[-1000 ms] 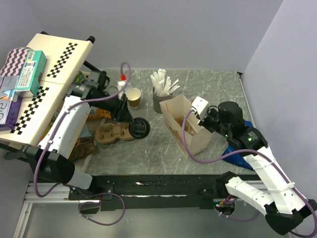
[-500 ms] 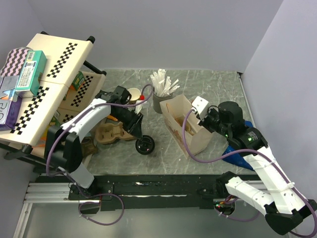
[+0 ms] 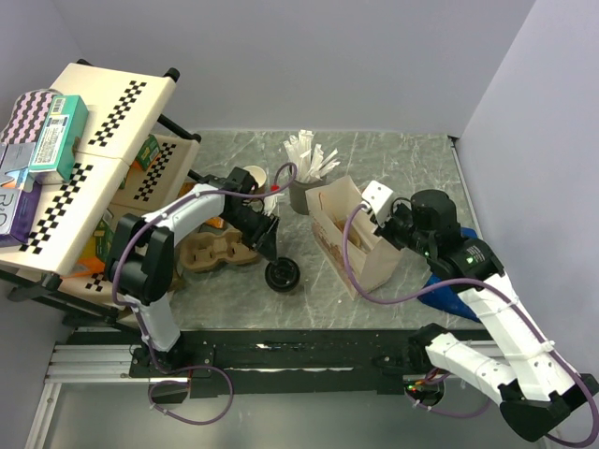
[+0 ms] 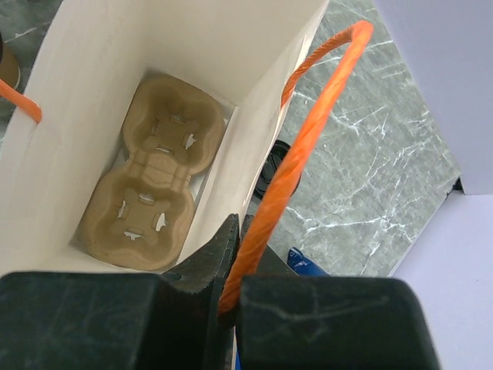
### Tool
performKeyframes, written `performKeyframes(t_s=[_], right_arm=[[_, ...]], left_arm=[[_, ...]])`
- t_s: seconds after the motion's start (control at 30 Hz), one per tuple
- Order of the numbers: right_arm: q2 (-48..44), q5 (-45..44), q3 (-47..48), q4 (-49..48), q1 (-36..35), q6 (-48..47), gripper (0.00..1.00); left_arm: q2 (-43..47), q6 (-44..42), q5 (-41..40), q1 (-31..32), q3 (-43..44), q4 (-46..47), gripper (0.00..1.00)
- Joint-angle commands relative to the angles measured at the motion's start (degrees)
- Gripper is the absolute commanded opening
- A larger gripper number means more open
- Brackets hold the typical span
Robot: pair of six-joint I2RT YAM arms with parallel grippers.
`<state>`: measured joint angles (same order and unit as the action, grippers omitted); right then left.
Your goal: Pack the takeout coffee
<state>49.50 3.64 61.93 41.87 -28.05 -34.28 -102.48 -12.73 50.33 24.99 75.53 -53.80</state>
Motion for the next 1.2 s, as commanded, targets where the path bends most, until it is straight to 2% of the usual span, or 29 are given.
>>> performKeyframes(t_s=[0.0,0.03,0.2,0.3,0.43,0.5,0.53,0.63,0.73,0.97,1.17], right_arm=[[0.3,0.4,1.5,-0.5,0.5,1.3,0.0],[0.3,0.4,1.4,-0.5,0.5,1.4,0.0],[0.5,0.5,1.4,-0.7,0.6,1.3,0.0],[0.7,0.5,1.5,-0.8,0.8,1.1,0.0],[0.6,1.0,1.2,-1.0,1.1,1.5,0.0],[0.8,1.4,1.1,-1.0,1.0,1.6,0.0],[0.8,1.6,1.1,-1.2,1.0,1.7,0.0],[1.2,2.1,1.2,-1.5,0.9,1.8,0.0],[1.4,2.3,1.4,-1.5,0.9,1.9,0.0],[0.4,2.9,0.9,-0.6,1.0,2.0,0.0],[-0.1,3.0,0.4,-0.4,1.2,2.4,0.0]], left_arm=[[2.7,3.0,-4.0,0.2,0.8,4.5,0.48],[3.7,3.1,-4.8,0.2,0.8,4.8,0.54],[8.0,2.2,-9.5,0.2,1.4,7.1,0.66],[13.3,-5.3,-6.5,0.5,0.2,7.5,0.74],[23.2,-30.7,-3.3,1.5,-2.0,3.8,0.9],[25.2,-39.3,-3.5,2.7,-2.9,1.7,0.94],[25.7,-49.7,-3.8,3.4,-2.7,-0.1,0.97],[24.1,-63.2,-5.2,6.5,-1.0,-7.0,0.99],[21.1,-69.9,-9.3,10.5,0.6,-9.6,0.99],[16.4,-72.8,-15.7,17.6,1.3,-5.9,0.97],[12.6,-71.5,-17.7,19.6,3.1,-7.2,0.92]])
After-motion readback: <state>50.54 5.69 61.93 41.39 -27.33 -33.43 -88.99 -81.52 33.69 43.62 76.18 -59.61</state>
